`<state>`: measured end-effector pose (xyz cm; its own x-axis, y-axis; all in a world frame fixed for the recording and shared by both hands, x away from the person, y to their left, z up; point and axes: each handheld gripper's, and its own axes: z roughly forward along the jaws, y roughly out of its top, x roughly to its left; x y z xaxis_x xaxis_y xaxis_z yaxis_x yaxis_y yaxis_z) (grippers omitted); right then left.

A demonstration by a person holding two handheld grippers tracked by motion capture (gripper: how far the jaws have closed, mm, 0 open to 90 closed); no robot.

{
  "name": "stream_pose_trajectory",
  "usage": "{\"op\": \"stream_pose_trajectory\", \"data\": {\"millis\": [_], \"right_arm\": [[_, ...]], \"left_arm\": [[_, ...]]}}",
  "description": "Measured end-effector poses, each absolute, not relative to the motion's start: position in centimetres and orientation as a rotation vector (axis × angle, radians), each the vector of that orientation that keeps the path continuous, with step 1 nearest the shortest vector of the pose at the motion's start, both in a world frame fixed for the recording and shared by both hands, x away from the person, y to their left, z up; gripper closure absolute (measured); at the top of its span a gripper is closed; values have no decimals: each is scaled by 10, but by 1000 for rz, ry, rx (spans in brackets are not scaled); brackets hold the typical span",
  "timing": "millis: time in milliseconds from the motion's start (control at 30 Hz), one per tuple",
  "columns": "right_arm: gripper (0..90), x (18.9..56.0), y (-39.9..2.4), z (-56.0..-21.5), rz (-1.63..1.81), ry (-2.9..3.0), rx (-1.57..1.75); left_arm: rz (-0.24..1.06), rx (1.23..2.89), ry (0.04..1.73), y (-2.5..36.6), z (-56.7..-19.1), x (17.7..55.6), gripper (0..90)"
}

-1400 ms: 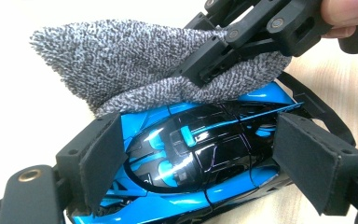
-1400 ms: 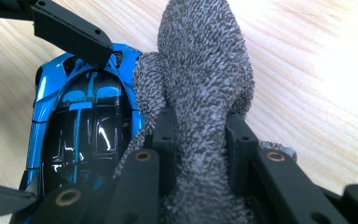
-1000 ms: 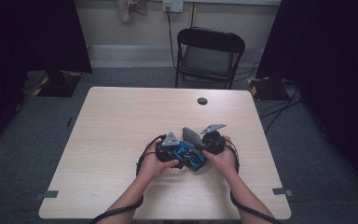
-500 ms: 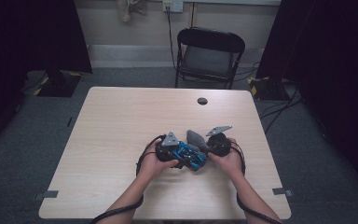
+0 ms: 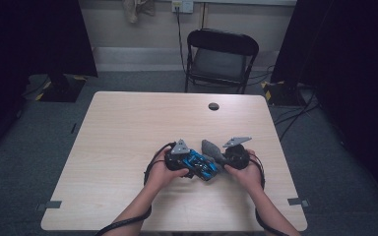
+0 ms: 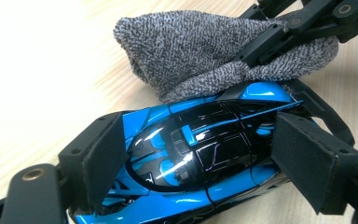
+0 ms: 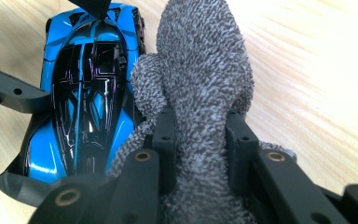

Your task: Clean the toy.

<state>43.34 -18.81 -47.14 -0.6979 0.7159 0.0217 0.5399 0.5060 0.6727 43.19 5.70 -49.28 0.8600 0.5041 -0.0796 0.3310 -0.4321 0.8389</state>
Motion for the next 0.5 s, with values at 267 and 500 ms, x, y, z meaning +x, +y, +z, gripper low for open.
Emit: {"op": "stream_pose_trajectory", "data": {"millis": [267,500], "right_arm": [[707,428,-198,-471,967,2488,1073],[707,424,-204,-471,955,2500,1070]], "left_arm": [[228,2052,610,58,-494,432,177],[231,2053,611,58,-494,432,177]]}}
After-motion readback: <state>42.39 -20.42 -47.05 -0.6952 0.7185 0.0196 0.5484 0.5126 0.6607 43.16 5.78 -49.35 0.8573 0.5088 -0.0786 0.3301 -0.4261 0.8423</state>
